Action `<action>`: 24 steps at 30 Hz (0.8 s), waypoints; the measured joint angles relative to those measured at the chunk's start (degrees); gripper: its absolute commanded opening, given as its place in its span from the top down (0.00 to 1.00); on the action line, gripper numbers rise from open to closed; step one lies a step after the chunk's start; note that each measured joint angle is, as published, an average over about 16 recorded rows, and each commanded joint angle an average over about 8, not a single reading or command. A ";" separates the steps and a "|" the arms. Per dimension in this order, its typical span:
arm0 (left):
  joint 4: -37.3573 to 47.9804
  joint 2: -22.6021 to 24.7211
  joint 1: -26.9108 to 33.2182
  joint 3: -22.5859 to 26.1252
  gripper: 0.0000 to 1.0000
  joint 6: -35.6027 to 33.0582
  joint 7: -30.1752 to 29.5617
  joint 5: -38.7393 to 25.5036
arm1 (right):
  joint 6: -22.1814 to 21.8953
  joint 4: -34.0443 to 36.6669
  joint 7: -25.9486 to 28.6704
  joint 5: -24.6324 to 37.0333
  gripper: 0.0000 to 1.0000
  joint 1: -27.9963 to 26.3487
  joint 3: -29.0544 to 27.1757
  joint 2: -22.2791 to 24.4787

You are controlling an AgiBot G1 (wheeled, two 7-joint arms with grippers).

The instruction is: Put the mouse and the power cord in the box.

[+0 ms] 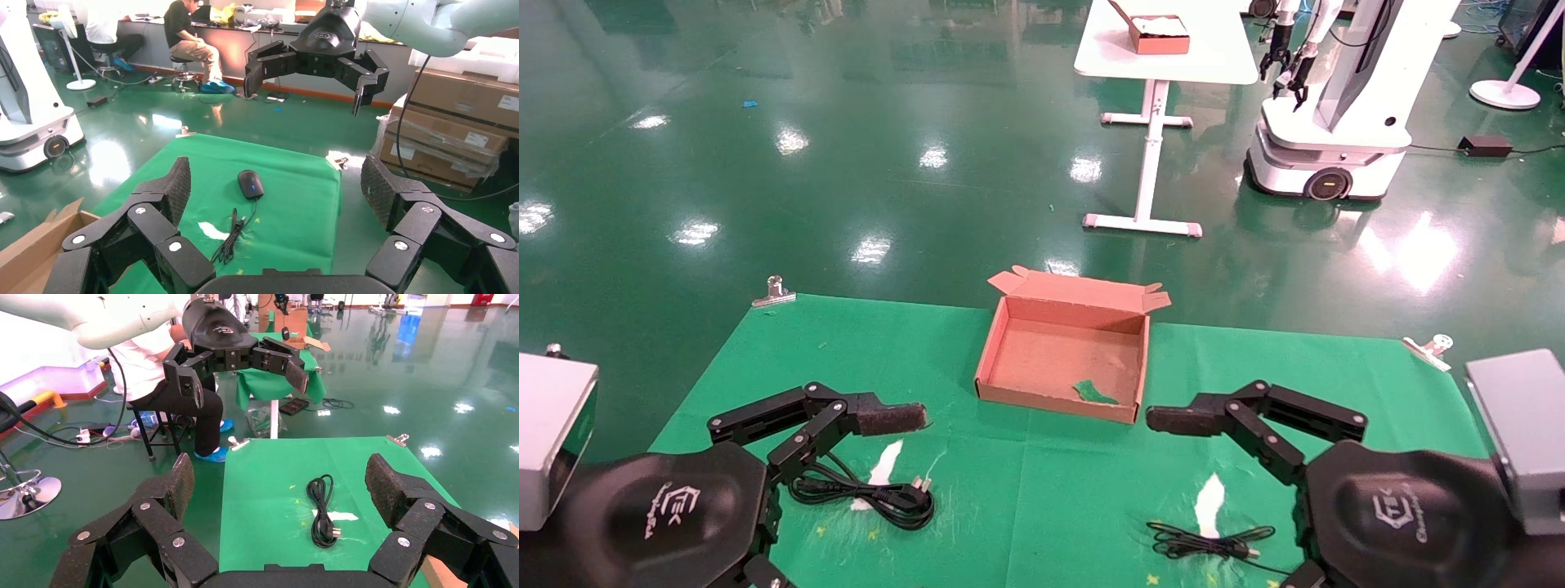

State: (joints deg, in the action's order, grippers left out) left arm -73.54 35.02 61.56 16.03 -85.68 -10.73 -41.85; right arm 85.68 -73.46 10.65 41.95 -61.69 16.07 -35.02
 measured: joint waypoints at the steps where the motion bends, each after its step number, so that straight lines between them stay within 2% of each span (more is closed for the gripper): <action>1: 0.00 0.00 0.00 0.00 0.00 0.00 0.00 0.00 | 0.00 0.00 0.00 0.00 0.00 0.00 0.00 0.00; 24: 0.00 0.00 0.00 0.00 0.00 0.00 0.00 0.00 | 0.00 0.00 0.00 0.00 0.00 0.00 0.00 0.00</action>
State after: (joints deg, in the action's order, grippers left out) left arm -73.54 35.02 61.56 16.03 -85.68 -10.73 -41.85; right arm 85.68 -73.46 10.65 41.95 -61.69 16.07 -35.02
